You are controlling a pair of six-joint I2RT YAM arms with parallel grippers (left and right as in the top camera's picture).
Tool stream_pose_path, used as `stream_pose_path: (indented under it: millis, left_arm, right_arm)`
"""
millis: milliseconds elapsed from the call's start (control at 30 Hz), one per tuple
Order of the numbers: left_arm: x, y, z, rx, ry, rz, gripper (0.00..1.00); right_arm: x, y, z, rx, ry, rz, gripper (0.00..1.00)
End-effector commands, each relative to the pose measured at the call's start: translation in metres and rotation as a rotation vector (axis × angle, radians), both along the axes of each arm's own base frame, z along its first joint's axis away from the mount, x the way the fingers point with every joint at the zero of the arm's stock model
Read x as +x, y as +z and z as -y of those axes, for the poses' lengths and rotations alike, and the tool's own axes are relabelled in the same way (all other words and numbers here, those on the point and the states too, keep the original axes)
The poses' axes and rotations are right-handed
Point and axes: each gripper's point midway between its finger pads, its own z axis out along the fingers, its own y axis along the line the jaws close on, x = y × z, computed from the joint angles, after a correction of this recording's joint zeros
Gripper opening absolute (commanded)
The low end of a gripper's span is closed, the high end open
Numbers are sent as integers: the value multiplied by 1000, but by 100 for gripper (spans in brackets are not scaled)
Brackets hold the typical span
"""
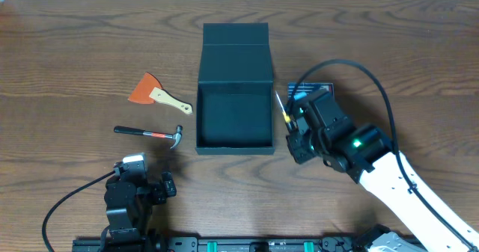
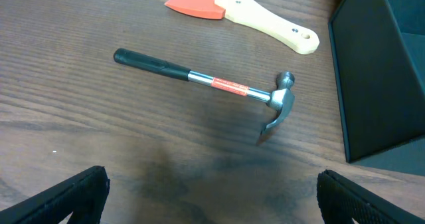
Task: Pack container
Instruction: 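Lower the screwdriver into the black box and release it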
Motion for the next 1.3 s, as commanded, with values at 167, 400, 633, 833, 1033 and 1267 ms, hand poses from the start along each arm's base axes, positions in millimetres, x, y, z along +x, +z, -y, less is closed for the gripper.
stream_pose_path:
  millis: [167, 400, 633, 833, 1033, 1267]
  left_arm:
    - [-1, -5, -1, 11, 3, -15, 99]
    - [-1, -5, -1, 11, 3, -15, 99]
    - [-1, -5, -1, 11, 3, -15, 99]
    - [-1, -5, -1, 11, 3, -15, 98]
    - [-1, -5, -1, 11, 3, -15, 99]
    - [-1, -5, -1, 11, 3, -15, 98]
  right_arm:
    - [48, 15, -46, 37, 113, 44, 2]
    - [81, -10, -100, 37, 239, -23, 2]
    - [63, -69, -134, -88, 470, -88, 4]
    - [47, -121, -128, -266, 539, -157, 4]
    - [45, -142, -124, -325, 543, -177, 10]
    - [51, -130, -129, -305, 518, -137, 50]
